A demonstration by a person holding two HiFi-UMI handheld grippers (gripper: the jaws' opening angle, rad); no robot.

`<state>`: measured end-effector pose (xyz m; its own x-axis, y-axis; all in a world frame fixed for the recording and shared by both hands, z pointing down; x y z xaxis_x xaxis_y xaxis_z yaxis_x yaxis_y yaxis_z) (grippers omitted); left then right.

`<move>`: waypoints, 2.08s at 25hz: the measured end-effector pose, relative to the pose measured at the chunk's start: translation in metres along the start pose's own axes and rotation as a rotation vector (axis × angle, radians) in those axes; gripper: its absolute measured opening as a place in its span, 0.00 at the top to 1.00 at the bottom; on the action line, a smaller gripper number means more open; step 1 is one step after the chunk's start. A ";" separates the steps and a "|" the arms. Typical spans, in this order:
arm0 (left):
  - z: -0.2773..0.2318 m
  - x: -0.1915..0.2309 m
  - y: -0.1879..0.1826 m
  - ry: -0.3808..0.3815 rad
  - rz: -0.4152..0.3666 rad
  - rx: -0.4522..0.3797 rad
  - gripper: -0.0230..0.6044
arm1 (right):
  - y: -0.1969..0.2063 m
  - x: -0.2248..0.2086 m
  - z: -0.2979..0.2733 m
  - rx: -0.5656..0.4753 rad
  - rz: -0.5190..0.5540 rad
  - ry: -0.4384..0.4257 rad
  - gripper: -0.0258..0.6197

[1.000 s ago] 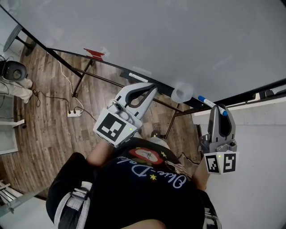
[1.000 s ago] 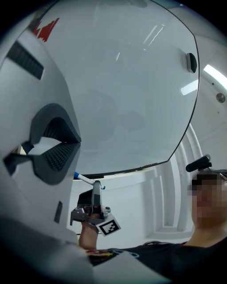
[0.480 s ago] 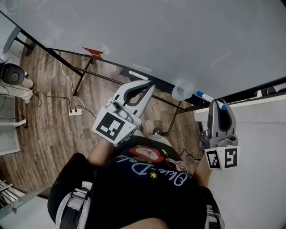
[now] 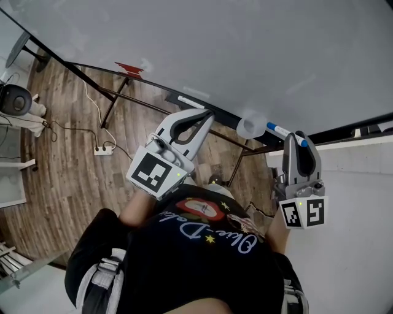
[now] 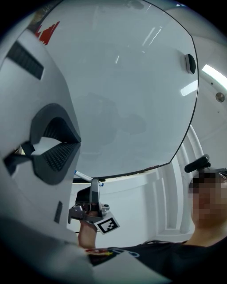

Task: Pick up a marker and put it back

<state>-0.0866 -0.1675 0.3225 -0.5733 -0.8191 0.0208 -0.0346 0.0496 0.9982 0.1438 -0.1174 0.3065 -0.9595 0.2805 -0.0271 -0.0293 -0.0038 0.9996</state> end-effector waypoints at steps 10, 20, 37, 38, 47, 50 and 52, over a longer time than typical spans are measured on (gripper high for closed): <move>0.003 0.004 -0.001 -0.027 -0.002 0.001 0.96 | 0.015 0.005 -0.013 0.036 -0.008 -0.044 0.85; 0.003 0.003 0.000 -0.044 -0.003 0.002 0.96 | 0.036 0.006 -0.023 0.087 -0.006 -0.072 0.85; 0.010 0.008 0.000 -0.062 0.001 0.007 0.96 | 0.067 0.012 -0.035 0.205 0.018 -0.076 0.85; 0.010 0.009 -0.001 -0.063 0.000 0.007 0.96 | 0.069 0.011 -0.035 0.210 0.014 -0.075 0.85; 0.011 0.007 0.000 -0.058 -0.003 0.009 0.96 | 0.082 0.010 -0.038 0.232 -0.025 -0.075 0.85; 0.011 0.007 0.000 -0.061 -0.002 0.009 0.96 | 0.087 0.008 -0.038 0.237 -0.045 -0.073 0.85; 0.012 0.007 -0.001 -0.062 -0.003 0.009 0.96 | 0.090 0.008 -0.038 0.241 -0.050 -0.071 0.85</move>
<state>-0.0999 -0.1665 0.3211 -0.6230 -0.7821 0.0141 -0.0433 0.0524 0.9977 0.1230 -0.1517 0.3956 -0.9361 0.3416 -0.0841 -0.0004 0.2380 0.9713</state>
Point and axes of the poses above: the fingertips, and each gripper's own axes: z backward along the fingers, x to its left, y out of its underside, the point moved 5 cm from there along z, backward along the fingers, and after that the axes turned 4 degrees about y, right-handed, at the moved point
